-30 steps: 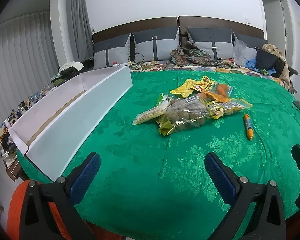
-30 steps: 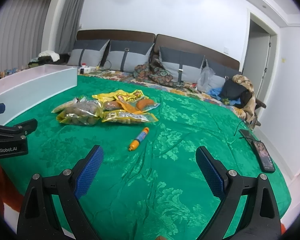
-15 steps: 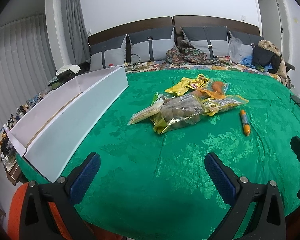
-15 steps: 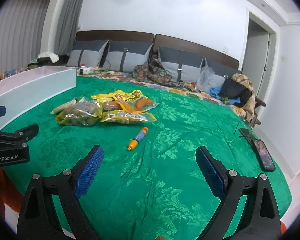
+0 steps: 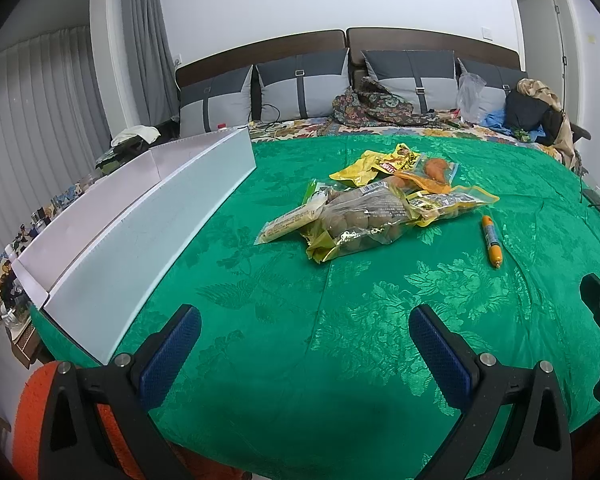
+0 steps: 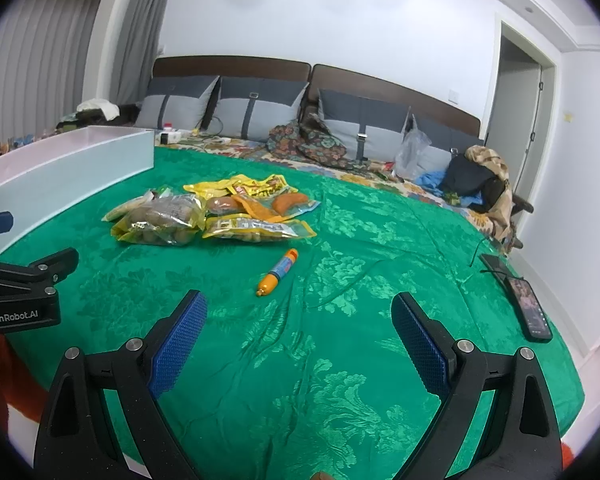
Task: Organize snacks
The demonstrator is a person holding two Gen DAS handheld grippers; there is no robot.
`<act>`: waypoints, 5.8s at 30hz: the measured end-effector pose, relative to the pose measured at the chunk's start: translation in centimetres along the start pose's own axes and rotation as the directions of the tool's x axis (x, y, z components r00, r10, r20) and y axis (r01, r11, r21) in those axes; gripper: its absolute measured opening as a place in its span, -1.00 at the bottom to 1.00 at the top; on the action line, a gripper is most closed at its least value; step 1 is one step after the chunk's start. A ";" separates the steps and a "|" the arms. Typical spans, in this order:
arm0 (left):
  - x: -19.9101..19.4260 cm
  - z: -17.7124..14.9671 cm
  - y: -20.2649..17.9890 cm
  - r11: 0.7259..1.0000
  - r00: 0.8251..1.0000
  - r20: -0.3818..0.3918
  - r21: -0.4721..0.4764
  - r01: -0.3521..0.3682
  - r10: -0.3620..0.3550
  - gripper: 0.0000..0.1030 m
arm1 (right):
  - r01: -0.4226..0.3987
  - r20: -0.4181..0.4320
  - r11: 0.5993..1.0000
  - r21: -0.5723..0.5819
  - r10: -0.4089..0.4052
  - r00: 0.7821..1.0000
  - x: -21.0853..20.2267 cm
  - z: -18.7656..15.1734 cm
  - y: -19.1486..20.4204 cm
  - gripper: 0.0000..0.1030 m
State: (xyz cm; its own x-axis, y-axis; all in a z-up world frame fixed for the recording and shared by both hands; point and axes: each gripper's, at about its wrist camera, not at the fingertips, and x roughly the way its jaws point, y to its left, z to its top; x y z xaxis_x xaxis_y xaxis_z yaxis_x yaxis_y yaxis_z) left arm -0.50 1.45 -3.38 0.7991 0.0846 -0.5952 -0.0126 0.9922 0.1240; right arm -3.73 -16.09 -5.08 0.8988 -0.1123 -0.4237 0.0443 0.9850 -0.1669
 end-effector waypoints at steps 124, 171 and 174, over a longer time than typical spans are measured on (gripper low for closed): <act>10.0 -1.5 2.1 0.991 0.932 -0.346 -0.107 0.077 -0.110 1.00 | 0.070 -0.410 0.962 0.263 0.046 0.911 14.9 -2.8 -12.2 0.88; 15.1 9.7 3.6 0.923 0.863 -0.337 -0.207 0.323 -0.377 0.99 | 0.070 -0.410 0.962 0.263 0.045 0.911 14.8 -2.8 -12.2 0.88; 14.8 11.4 1.0 0.909 0.852 -0.321 -0.090 0.407 -0.414 1.00 | 0.070 -0.410 0.962 0.263 0.045 0.911 14.8 -2.8 -12.2 0.88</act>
State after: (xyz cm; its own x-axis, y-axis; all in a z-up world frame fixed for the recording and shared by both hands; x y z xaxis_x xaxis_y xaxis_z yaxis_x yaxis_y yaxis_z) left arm 18.13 2.68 -3.00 0.4929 -0.3088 -0.8134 0.2600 0.9444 -0.2010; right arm 7.83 -30.13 -11.84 0.6423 -0.1114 -0.7583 0.2207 0.9744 0.0438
